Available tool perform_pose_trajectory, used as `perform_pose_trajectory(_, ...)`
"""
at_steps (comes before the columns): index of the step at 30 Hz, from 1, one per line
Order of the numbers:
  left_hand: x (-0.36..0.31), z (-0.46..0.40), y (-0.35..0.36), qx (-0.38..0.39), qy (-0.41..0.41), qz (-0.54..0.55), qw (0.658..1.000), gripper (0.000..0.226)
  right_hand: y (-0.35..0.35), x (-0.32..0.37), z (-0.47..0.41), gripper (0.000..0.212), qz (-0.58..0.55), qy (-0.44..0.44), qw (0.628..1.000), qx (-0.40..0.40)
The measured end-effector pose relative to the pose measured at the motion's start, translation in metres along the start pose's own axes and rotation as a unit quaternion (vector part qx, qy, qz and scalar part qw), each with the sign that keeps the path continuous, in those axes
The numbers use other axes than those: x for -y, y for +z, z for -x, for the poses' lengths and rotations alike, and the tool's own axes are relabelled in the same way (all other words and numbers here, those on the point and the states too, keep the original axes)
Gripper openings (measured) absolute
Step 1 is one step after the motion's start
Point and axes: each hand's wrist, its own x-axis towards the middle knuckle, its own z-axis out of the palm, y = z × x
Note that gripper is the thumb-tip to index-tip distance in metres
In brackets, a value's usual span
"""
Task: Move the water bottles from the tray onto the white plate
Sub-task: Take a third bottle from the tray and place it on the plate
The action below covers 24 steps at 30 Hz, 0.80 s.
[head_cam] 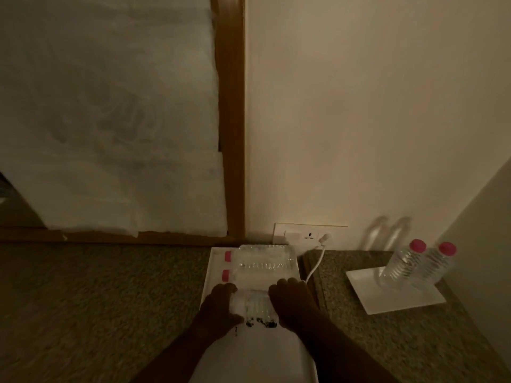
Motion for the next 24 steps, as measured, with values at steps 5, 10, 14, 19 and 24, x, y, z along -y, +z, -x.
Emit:
perform_pose_trajectory(5, -0.012, -0.004, -0.019, -0.013, 0.014, 0.097, 0.995, 0.072, 0.000, -0.009, 0.000, 0.052, -0.044, -0.009, 0.999, 0.000)
perform_pose_trajectory(10, -0.089, -0.001, -0.062, -0.131, 0.194, 0.090, 0.968, 0.071, 0.015, -0.028, 0.018, 0.055, -0.296, 0.077, 0.937, -0.168)
perform_pose_trajectory(14, -0.159, -0.009, -0.071, -0.194, 0.221, 0.181, 0.939, 0.084, 0.008, -0.042, 0.027, 0.059, -0.444, 0.174, 0.840, -0.258)
perform_pose_trajectory(19, -0.229, -0.022, -0.038, -0.145, 0.189, 0.262, 0.935, 0.072, -0.012, -0.091, 0.041, 0.042, -0.516, 0.207, 0.743, -0.373)
perform_pose_trajectory(24, -0.285, -0.039, -0.013, -0.107, 0.245, 0.249, 0.931, 0.063, -0.008, -0.138, 0.053, 0.043, -0.519, 0.270, 0.696, -0.417)
